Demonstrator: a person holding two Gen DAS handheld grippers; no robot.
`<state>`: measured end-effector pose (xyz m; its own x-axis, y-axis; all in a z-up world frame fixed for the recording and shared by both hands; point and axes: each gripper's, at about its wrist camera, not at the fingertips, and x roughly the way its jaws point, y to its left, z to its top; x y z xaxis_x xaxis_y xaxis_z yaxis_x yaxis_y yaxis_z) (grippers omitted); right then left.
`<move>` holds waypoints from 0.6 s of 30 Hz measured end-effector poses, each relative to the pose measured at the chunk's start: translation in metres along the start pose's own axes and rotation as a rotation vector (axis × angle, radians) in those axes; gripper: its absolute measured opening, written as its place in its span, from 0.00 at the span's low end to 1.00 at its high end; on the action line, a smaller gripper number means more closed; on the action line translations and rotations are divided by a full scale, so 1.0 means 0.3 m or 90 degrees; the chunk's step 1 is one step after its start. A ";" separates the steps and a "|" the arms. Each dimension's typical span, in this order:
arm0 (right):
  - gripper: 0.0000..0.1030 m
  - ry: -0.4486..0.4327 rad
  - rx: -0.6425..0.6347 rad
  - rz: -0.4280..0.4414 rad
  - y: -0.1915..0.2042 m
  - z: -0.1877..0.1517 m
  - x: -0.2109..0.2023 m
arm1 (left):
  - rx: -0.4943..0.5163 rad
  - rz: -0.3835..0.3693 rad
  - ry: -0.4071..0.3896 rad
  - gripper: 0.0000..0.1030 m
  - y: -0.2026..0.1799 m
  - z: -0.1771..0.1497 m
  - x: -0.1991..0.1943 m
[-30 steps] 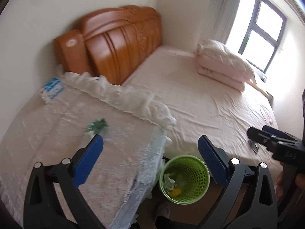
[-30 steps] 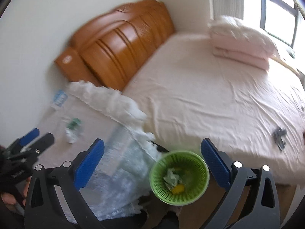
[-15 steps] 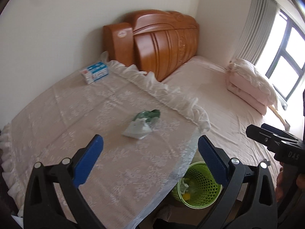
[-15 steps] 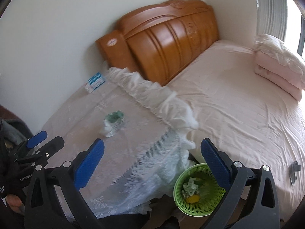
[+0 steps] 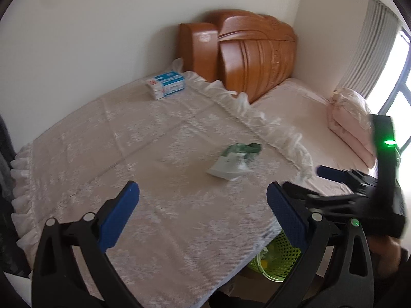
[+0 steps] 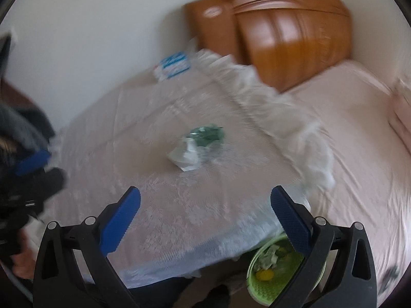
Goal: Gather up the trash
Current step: 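Move both tools back from the basket toward the bed, then grasp the green-white wrapper with right tool while left tool grasps the milk carton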
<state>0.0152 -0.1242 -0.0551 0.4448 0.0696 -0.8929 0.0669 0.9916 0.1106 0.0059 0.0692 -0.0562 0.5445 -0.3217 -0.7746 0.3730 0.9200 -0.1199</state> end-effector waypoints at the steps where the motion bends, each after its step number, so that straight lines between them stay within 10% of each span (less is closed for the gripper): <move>1: 0.98 0.006 0.000 -0.006 0.004 0.019 0.034 | -0.006 0.004 0.001 0.92 0.014 -0.001 0.002; 18: 0.86 0.062 0.264 -0.090 0.043 0.146 0.421 | -0.050 0.040 0.039 0.92 0.280 0.043 0.098</move>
<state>0.1113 -0.1075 -0.1472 0.3205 -0.0330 -0.9467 0.4814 0.8664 0.1328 0.0629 0.1340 -0.0810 0.5174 -0.2502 -0.8183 0.2774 0.9537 -0.1162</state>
